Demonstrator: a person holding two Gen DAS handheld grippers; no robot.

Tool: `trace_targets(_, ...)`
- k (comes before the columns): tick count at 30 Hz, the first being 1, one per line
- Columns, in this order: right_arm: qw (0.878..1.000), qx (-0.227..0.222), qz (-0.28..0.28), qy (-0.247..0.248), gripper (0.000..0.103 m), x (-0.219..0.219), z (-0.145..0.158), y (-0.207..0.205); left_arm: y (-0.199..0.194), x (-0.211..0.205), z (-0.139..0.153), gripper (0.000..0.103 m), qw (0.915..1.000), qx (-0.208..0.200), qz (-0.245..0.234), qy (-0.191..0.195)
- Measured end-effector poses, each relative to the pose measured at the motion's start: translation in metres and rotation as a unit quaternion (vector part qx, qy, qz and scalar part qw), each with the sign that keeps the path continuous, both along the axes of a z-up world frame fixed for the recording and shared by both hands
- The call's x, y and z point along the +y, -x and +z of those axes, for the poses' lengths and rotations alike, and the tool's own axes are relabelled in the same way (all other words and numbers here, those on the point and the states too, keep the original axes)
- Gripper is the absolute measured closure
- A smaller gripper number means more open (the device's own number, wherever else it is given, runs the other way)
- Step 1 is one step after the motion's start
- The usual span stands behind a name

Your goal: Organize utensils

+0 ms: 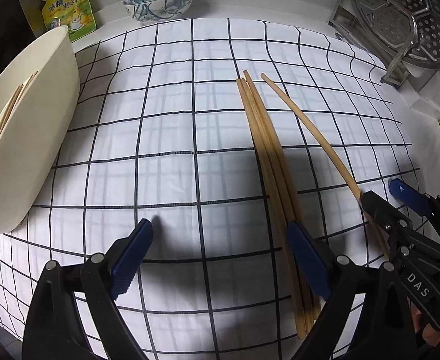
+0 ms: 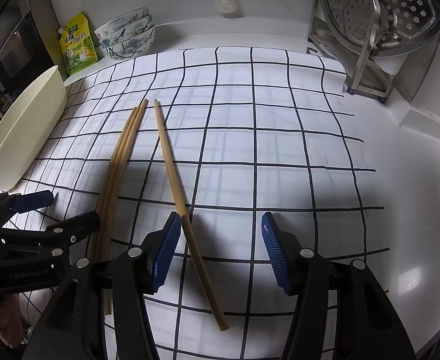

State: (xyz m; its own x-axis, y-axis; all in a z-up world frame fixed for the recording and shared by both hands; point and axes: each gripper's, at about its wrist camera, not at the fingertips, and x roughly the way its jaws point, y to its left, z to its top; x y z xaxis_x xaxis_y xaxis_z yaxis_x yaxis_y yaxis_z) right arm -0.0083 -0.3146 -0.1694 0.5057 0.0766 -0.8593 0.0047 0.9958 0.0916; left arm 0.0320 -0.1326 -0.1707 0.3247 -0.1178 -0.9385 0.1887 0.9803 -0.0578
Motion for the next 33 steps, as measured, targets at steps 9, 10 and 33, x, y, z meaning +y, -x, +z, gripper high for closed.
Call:
trace_targets(9, 1.000, -0.002, -0.003, 0.002, 0.049, -0.001, 0.001, -0.002, 0.000, -0.001, -0.001, 0.013, 1.0000, 0.003, 0.006, -0.004)
trace_targets(10, 1.000, -0.002, -0.003, 0.002, 0.049, 0.000, 0.001, -0.002, 0.000, -0.002, -0.001, 0.013, 1.0000, 0.003, 0.005, -0.005)
trace_targets(33, 1.000, 0.000, 0.020, 0.023, 0.049, 0.012, -0.007, -0.019, -0.009, 0.020, -0.003, 0.013, 0.9979, -0.024, 0.043, -0.044)
